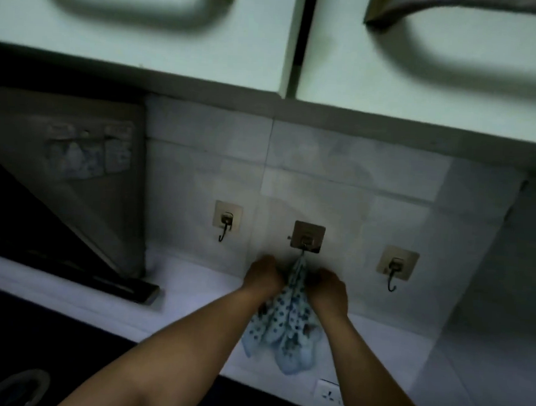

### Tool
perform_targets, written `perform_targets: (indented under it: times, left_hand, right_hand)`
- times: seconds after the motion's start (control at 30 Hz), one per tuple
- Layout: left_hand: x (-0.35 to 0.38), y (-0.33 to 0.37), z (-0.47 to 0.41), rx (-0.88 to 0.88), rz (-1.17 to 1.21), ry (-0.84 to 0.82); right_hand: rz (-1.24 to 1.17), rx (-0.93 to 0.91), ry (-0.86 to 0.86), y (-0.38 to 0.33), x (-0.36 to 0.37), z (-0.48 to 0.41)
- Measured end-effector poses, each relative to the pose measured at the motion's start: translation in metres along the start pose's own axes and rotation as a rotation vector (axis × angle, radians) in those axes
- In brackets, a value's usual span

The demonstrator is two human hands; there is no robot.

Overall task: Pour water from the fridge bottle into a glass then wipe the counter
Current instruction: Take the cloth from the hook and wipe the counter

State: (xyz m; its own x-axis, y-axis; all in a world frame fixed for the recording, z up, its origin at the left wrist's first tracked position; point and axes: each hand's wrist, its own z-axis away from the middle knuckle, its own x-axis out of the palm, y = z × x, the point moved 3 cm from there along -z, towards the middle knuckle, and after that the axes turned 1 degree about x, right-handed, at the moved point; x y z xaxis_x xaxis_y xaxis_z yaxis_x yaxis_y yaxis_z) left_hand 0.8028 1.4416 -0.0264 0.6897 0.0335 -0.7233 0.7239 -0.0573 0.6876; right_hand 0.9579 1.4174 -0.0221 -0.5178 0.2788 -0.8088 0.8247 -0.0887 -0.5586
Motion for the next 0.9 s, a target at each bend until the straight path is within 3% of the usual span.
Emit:
perform_targets:
  times: [0.2, 0.37, 0.6, 0.7, 0.9]
  left_hand:
    - [0.0, 0.007, 0.027, 0.1, 0.022, 0.084]
    - [-0.02, 0.003, 0.057, 0.171, -0.166, 0.112]
    - [-0.036, -0.021, 0.127, 0.08, -0.566, -0.17]
    - [-0.048, -0.041, 0.165, 0.045, -0.614, -0.287]
    - [-0.077, -0.088, 0.258, 0.078, -0.773, -0.309]
  right_hand:
    - [-0.1, -0.082, 0.107, 0.0, -0.012, 0.029]
    - [0.083, -0.233, 0.122, 0.004, -0.024, 0.057]
    - [0.405, -0.128, -0.26, -0.002, -0.029, 0.137]
    - [0.485, -0.102, -0.278, -0.013, -0.031, 0.181]
    - [0.565, -0.029, -0.256, -0.04, -0.032, 0.279]
